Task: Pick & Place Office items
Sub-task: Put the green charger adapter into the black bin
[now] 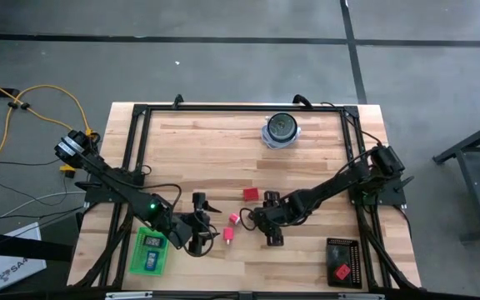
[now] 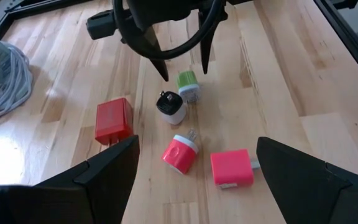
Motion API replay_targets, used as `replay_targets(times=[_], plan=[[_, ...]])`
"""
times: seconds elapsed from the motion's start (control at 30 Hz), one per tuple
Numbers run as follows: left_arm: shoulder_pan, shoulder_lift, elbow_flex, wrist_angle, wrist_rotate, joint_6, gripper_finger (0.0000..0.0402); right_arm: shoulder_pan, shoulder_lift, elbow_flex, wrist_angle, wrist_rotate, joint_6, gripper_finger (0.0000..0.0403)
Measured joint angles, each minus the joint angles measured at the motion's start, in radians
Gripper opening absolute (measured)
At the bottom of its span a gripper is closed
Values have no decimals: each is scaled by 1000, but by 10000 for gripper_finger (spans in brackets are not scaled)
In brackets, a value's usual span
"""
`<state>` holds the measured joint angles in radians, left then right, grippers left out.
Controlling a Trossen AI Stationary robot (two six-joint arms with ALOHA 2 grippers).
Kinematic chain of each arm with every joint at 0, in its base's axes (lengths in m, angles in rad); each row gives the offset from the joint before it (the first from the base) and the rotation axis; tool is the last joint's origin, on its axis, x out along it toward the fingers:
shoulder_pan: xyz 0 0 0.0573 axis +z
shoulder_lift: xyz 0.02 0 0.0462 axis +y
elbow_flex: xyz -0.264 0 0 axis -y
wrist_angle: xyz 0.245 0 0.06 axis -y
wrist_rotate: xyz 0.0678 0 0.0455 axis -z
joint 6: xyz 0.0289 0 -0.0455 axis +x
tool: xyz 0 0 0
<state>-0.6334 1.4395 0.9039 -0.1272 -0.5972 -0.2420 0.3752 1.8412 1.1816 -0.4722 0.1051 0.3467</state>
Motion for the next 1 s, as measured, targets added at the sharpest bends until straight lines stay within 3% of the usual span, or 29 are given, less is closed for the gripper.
replay_targets(times=[0.43,0.8,1.0], plan=[[0,0,0,0,-1,-2,317,0,-1,-113,122,-6,70,231],[0,0,0,0,-2,-2,317,5,-1,-116,190,-3,42,230],[0,0,0,0,-2,-2,317,5,-1,-116,193,-3,41,201]])
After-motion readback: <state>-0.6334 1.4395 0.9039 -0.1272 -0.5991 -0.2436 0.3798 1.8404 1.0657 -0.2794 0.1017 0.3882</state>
